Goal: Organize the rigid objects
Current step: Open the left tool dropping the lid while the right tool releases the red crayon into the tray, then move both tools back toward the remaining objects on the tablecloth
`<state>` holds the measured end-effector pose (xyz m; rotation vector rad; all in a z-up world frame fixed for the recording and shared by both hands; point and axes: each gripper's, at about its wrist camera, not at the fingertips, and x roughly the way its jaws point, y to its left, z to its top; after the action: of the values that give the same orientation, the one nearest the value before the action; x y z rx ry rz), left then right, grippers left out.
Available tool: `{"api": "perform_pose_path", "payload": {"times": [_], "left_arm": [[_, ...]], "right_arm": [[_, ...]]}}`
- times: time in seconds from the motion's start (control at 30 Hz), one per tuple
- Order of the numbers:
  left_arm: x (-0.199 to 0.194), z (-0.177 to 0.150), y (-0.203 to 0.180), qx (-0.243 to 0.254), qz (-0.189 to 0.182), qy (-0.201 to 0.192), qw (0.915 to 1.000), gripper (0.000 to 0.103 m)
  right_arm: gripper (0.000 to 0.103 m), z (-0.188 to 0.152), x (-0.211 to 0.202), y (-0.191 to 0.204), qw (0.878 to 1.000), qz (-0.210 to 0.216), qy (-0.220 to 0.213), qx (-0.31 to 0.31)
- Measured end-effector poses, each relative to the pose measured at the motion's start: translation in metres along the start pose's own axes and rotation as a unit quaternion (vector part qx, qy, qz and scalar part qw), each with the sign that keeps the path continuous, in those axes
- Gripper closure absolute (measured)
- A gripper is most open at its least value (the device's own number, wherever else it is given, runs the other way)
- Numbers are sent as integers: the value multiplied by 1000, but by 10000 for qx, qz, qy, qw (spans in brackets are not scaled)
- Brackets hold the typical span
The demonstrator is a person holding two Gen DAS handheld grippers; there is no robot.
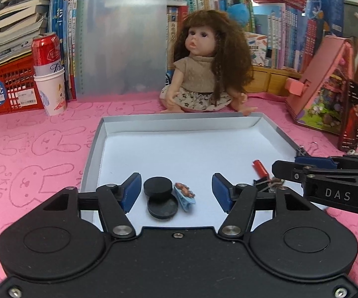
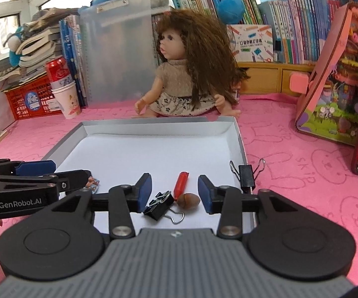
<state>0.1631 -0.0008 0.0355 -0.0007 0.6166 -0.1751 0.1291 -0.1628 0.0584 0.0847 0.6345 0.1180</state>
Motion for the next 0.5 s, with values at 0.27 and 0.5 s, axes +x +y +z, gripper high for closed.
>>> {"api": "perform_pose_path", "payload": {"times": [0.27, 0.5], "left_arm": [[-27, -8, -2, 9, -246, -96, 9997, 41], [-50, -16, -5, 87, -405, -169, 9990, 39]], "right_arm": [[37, -5, -23, 4, 9996, 107, -168, -189], [32, -14, -39, 4, 9990, 175, -226, -334]]}}
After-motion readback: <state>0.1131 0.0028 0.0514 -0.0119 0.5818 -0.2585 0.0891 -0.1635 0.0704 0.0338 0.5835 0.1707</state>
